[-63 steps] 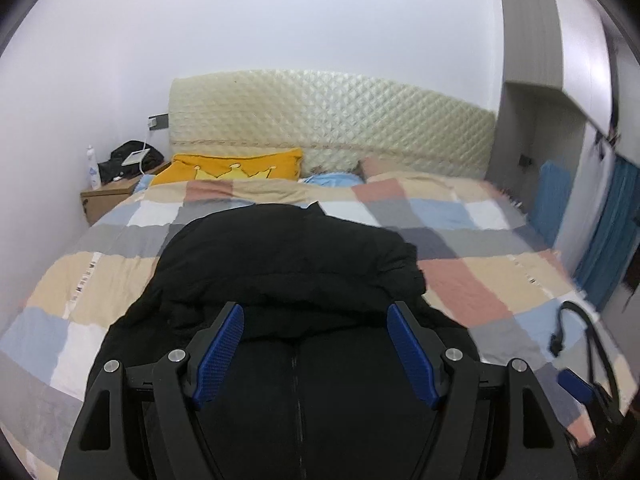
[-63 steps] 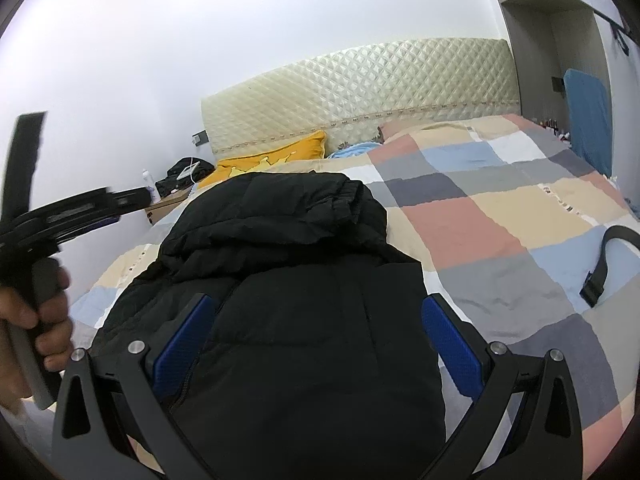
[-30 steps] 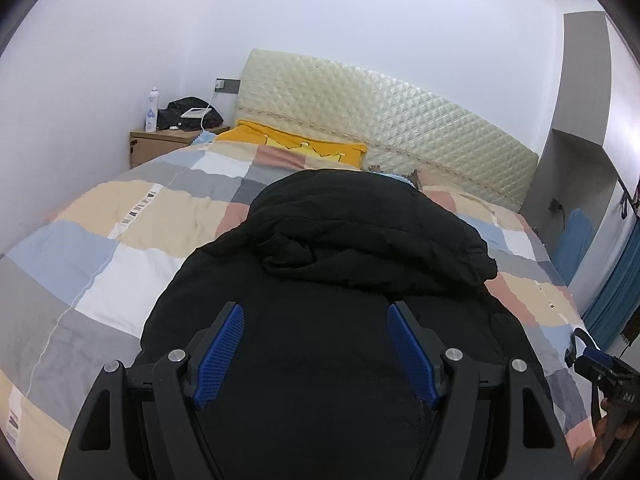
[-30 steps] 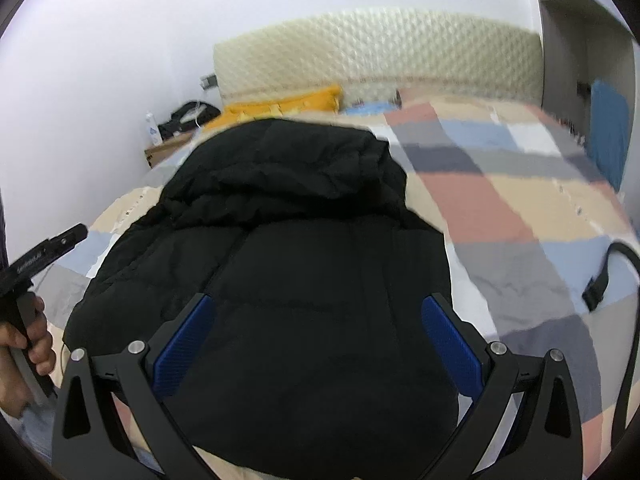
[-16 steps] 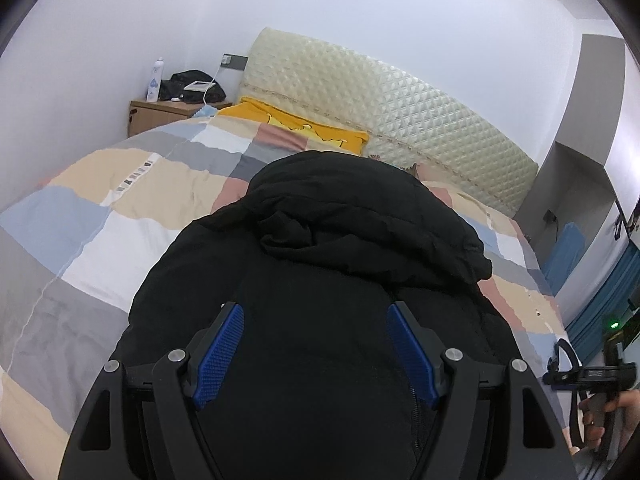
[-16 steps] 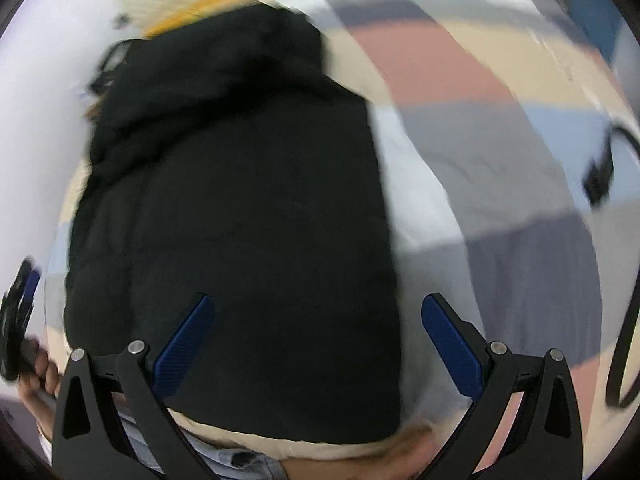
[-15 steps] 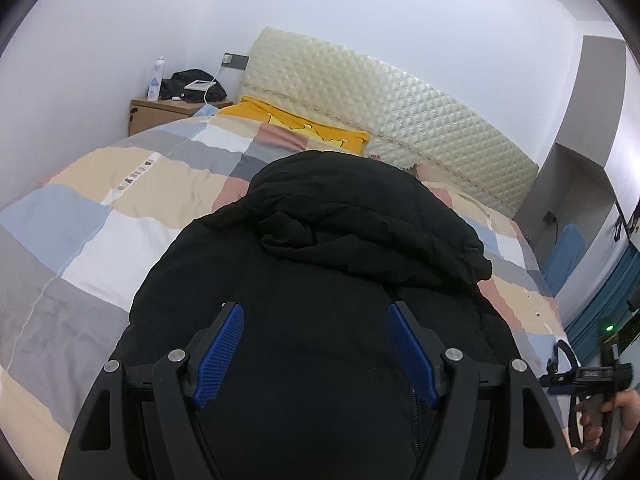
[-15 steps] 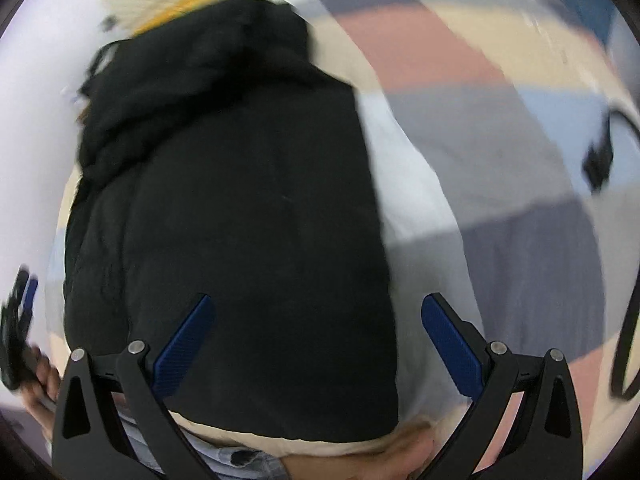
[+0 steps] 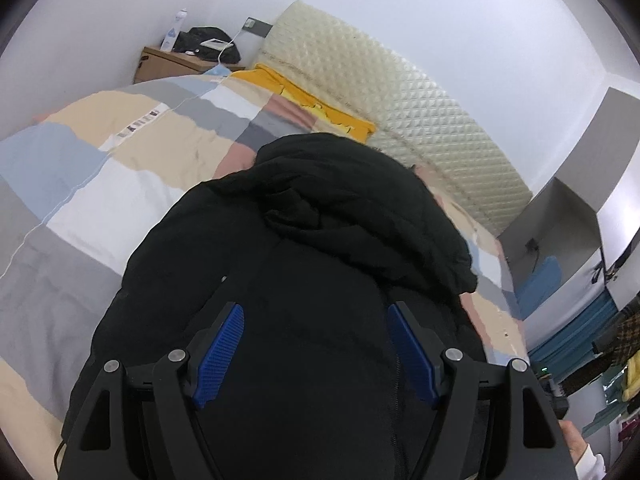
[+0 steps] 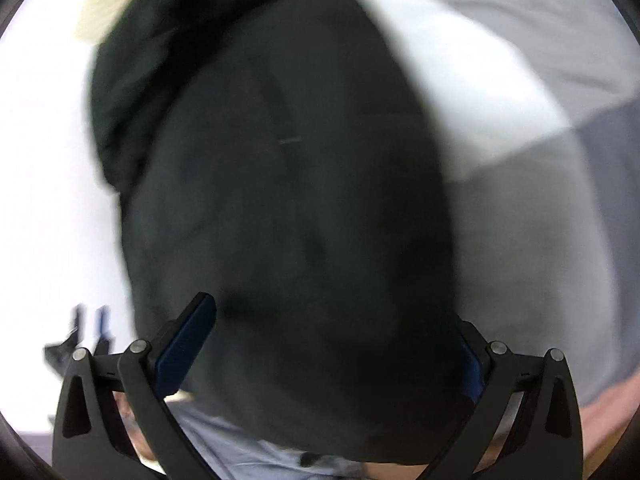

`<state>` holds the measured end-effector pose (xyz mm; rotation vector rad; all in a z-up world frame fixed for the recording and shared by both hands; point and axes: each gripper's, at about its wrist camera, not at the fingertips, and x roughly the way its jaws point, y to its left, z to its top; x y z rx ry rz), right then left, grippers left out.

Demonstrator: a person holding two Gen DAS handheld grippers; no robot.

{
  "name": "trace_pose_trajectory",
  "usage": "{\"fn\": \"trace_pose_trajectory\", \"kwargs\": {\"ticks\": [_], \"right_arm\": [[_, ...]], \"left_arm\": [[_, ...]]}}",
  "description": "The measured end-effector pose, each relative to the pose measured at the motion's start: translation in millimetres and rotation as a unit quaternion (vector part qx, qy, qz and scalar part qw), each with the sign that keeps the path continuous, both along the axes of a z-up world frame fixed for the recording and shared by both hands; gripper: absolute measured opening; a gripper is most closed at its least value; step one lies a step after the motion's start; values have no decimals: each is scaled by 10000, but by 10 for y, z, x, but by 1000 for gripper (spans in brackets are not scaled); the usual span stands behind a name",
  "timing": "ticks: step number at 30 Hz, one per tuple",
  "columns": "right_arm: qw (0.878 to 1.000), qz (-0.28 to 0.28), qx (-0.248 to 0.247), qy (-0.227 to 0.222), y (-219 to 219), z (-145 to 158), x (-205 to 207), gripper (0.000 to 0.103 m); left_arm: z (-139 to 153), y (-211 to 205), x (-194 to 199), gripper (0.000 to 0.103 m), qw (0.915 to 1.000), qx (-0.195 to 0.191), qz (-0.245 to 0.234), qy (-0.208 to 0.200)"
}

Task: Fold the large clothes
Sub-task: 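Move both open tools down to the black jacket's hem, then close the right tool on the hem while the left tool grips the hem too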

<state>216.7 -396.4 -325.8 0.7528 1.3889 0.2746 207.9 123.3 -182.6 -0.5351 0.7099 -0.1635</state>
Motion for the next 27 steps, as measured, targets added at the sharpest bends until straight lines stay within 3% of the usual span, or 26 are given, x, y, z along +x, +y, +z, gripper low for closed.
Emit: {"fn": "trace_pose_trajectory", "kwargs": {"ticks": [4, 6, 8, 9, 11, 14, 17, 18, 19, 20, 24, 27], "right_arm": [[9953, 714, -83, -648, 353, 235, -35, 102], [9925, 874, -337, -788, 438, 284, -39, 94], [9906, 920, -721, -711, 442, 272, -61, 65], [9914, 828, -762, -675, 418, 254, -55, 59], [9932, 628, -645, -733, 266, 286, -62, 37], [9927, 389, -605, -969, 208, 367, -37, 22], [9896, 219, -598, -1292, 196, 486, -57, 19], [9891, 135, -542, -1364, 178, 505, -76, 19], [9889, 68, -491, -1403, 119, 538, -117, 19], [9886, -51, -407, -1445, 89, 539, -138, 19], [9906, -182, -286, -1326, 88, 462, -115, 19], [9947, -253, -158, -983, 38, 319, -74, 27]], "left_arm": [[-14, -61, -25, 74, 9999, 120, -70, 18], [-41, -77, -24, 74, 9998, 138, -107, 68], [-81, -60, -19, 74, 9998, 92, -73, 166], [-98, -36, -24, 74, 9997, 73, 11, 221], [-114, 26, -32, 74, 9992, 135, 238, 306], [-162, 181, -27, 74, 9962, 191, 623, 575], [-202, 378, 28, 74, 9929, 64, 744, 927], [-188, 424, 34, 74, 9897, 319, 920, 1046], [-163, 472, 46, 74, 9818, 806, 1203, 1226], [-156, 518, 58, 74, 9783, 966, 1277, 1315], [-241, 808, 134, 74, 9784, 662, 936, 1719], [-437, 1009, 249, 74, 9725, 499, 345, 2250]]}}
